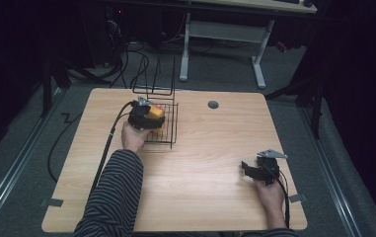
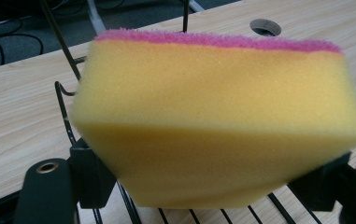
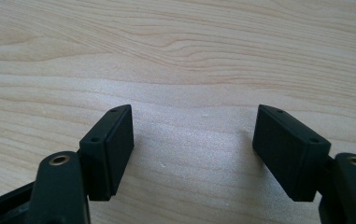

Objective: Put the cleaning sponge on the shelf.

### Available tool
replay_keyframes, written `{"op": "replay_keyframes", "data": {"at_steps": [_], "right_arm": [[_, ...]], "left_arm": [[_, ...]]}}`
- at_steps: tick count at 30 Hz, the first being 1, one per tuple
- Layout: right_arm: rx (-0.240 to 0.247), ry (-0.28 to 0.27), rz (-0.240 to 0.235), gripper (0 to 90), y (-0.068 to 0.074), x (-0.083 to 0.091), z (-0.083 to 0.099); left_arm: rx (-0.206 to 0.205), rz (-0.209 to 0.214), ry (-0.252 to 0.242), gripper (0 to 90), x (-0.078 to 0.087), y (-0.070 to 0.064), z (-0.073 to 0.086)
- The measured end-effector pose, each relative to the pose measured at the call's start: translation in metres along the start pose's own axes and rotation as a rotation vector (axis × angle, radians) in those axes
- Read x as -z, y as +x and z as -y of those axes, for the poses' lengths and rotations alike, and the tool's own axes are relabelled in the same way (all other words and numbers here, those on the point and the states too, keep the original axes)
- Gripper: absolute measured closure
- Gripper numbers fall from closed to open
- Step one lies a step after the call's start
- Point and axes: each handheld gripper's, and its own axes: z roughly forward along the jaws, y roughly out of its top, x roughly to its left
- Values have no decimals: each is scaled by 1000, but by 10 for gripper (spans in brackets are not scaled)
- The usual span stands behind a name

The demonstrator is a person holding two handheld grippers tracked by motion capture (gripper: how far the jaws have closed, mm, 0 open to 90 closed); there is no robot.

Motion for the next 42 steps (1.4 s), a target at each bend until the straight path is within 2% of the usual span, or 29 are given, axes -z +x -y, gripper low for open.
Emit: {"op": "replay_keyframes", "data": {"at_steps": [10,19,24,29,33,37,42], "right_arm": [[4,-2,1,295,-1,0,0],[-8,0,-1,295,-1,0,0],[-7,-1,-1,295,-1,0,0],[-7,-1,-1,295,-1,0,0],[-7,0,-1,295,-1,0,0],[-4,-1,0,295,-1,0,0],[-1,-2,2,295,0,0,0]], "left_arm": [[0,-9,-5,217,-2,-2,0],[30,6,10,133,-4,2,2],[32,8,13,74,-4,3,3],[46,22,20,6,0,4,2],[41,41,12,1,6,3,3],[55,49,-1,1,14,3,9],[28,51,3,1,28,0,16]]}}
